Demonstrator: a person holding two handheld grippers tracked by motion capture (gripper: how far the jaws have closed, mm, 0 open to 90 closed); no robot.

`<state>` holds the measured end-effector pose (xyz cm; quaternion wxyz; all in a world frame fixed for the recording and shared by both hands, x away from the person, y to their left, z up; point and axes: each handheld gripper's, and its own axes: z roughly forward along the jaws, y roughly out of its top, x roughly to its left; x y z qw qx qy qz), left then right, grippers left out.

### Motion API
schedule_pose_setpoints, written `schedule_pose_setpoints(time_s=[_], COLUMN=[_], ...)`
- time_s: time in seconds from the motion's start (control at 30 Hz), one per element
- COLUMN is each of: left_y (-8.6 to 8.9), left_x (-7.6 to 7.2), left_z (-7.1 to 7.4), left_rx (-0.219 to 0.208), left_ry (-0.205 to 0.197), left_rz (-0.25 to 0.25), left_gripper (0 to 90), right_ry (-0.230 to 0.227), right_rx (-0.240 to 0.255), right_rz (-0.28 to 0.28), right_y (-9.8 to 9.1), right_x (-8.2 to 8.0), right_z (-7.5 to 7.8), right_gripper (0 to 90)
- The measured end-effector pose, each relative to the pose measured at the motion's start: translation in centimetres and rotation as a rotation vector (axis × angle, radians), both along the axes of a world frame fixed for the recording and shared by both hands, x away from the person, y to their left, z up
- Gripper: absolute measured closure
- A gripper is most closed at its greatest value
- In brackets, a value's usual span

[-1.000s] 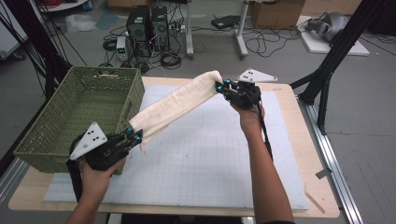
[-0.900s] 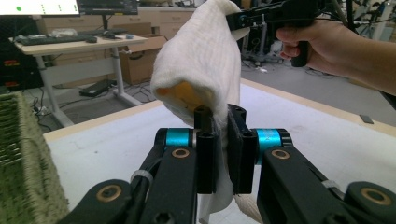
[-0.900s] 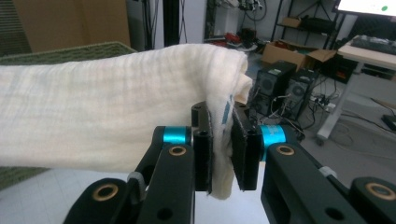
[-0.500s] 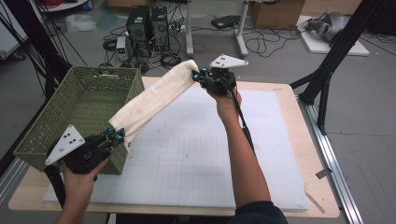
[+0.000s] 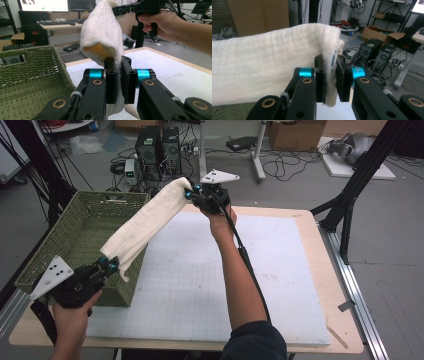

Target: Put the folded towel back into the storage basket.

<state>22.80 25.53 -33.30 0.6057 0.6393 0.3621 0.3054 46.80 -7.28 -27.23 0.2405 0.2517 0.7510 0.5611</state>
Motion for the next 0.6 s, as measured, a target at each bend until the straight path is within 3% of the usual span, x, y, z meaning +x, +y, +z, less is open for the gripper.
schedule_pose_setpoints(time_s=[0.6], left_y=[3.0], left_x=[-1.0], left_z=[0.0], left_rx=[-0.012], left_ry=[0.006], left_rz=[0.086], left_gripper=[83.8], right_ry=[0.011], right_rx=[0.009], right_rz=[0.050], right_y=[6.2], right_x=[1.9], right_z=[-0.1], right_gripper=[80.1])
